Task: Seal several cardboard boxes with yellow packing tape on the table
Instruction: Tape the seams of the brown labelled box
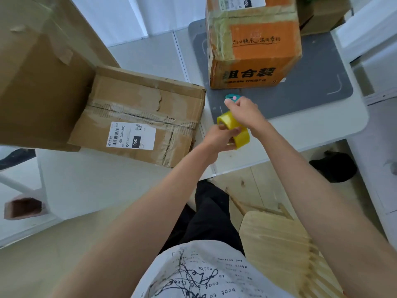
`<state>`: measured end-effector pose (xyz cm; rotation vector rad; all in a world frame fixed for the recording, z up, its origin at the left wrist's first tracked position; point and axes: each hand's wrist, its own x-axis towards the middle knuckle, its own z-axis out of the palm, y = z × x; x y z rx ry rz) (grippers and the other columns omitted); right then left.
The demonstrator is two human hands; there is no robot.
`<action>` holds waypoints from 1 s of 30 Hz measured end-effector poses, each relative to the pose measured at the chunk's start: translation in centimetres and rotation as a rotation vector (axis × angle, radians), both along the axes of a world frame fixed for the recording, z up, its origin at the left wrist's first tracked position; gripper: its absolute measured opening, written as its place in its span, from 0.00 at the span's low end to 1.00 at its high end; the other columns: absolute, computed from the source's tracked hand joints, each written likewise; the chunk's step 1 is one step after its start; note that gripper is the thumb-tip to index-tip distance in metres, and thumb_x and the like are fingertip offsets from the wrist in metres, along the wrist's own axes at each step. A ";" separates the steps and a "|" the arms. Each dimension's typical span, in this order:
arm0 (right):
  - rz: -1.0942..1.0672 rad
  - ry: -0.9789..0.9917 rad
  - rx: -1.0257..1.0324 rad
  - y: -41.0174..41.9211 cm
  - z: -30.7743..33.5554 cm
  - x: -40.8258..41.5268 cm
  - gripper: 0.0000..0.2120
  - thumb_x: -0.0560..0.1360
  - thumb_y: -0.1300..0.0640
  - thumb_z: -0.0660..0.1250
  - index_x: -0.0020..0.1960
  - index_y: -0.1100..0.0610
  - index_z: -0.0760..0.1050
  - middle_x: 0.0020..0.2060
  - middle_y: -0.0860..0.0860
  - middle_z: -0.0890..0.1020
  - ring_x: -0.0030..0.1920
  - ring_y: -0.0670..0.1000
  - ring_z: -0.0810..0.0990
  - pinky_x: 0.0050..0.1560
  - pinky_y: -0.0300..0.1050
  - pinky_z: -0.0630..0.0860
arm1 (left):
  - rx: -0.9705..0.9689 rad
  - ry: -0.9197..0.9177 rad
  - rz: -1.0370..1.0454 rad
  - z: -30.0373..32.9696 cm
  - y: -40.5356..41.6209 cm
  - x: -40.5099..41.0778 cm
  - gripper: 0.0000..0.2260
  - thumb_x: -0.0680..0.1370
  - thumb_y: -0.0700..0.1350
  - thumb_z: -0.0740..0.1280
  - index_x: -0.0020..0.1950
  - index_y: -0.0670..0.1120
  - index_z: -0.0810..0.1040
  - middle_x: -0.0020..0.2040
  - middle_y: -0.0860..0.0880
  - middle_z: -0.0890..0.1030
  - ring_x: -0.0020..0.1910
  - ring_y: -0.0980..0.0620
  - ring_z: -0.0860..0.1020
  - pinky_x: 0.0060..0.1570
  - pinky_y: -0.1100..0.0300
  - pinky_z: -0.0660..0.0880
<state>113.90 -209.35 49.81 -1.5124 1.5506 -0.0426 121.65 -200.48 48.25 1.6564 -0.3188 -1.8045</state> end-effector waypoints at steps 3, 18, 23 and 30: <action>-0.246 -0.147 -0.038 0.2 3.0 1.0 0.20 0.83 0.41 0.56 0.57 0.59 0.70 0.46 0.50 0.74 0.47 0.50 0.73 0.49 0.48 0.67 | -0.126 -0.053 -0.073 3.8 -0.9 1.9 0.14 0.82 0.42 0.68 0.65 0.37 0.77 0.60 0.39 0.83 0.56 0.45 0.83 0.49 0.58 0.82; -0.130 -0.683 -0.003 2.5 16.8 11.3 0.11 0.74 0.50 0.65 0.53 0.51 0.81 0.56 0.56 0.83 0.59 0.58 0.80 0.66 0.59 0.74 | -0.657 -0.848 -0.200 20.4 -1.3 18.7 0.37 0.73 0.43 0.77 0.78 0.50 0.64 0.74 0.51 0.65 0.71 0.52 0.70 0.63 0.59 0.72; 0.016 -0.729 -0.054 3.1 19.7 13.4 0.17 0.68 0.47 0.68 0.54 0.50 0.83 0.55 0.56 0.84 0.59 0.59 0.81 0.65 0.59 0.74 | -0.661 -1.018 -0.438 24.0 -0.9 22.8 0.37 0.75 0.53 0.76 0.80 0.52 0.63 0.78 0.55 0.65 0.76 0.56 0.63 0.76 0.54 0.61; 0.115 -0.762 -0.068 3.6 21.2 15.4 0.14 0.68 0.48 0.69 0.53 0.47 0.82 0.57 0.56 0.83 0.60 0.59 0.80 0.64 0.56 0.76 | -0.714 -1.187 -0.441 26.6 0.0 25.4 0.32 0.70 0.53 0.80 0.72 0.50 0.76 0.66 0.55 0.76 0.66 0.57 0.73 0.67 0.62 0.67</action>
